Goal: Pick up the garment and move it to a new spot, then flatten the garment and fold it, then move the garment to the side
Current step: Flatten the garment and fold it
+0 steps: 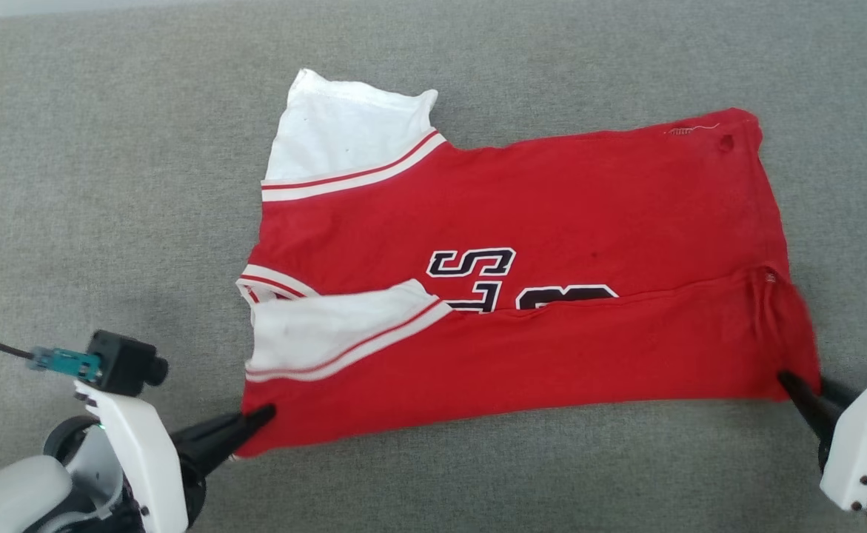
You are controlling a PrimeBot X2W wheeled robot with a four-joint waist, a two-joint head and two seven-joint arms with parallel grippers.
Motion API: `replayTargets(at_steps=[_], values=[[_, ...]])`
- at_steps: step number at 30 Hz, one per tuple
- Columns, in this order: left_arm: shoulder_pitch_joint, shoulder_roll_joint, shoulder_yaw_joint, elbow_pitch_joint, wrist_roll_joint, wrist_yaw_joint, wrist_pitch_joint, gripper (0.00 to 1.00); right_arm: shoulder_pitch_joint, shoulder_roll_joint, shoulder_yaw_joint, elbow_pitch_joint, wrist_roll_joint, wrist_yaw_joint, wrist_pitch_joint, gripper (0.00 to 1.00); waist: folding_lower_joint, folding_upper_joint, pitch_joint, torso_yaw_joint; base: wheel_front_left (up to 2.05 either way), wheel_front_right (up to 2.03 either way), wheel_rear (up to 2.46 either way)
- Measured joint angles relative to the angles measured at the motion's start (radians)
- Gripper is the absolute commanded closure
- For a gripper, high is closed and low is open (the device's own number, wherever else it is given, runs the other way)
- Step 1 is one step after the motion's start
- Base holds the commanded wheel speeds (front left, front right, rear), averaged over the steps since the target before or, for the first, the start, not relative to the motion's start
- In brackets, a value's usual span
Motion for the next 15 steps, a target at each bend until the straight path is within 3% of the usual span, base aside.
replayTargets(at_steps=[1,7,10,15], values=[[0.0,0.001,0.004,0.004,0.002,0.0,-0.015,0.0,0.0,0.006,-0.004,-0.005,-0.006,0.0,-0.018,0.0,0.0,0.0,-0.002,-0.001,0.0,0.0,0.0],[-0.002,0.038,0.048,0.034,0.0,0.0,-0.11,0.0,-0.037,0.046,-0.024,-0.041,-0.08,0.0,-0.192,0.0,0.0,0.0,-0.009,-0.023,0.0,0.0,0.0],[-0.028,0.046,0.109,0.104,0.019,0.0,-0.233,0.0,-0.075,0.084,0.014,-0.028,-0.156,0.0,-0.368,0.0,0.0,0.0,-0.009,-0.05,0.0,0.0,0.0],[-0.097,0.013,0.171,0.22,0.073,0.0,-0.287,0.0,-0.113,0.146,0.086,0.017,-0.215,0.0,-0.607,0.0,0.0,0.0,-0.002,-0.095,0.0,0.0,0.0]])
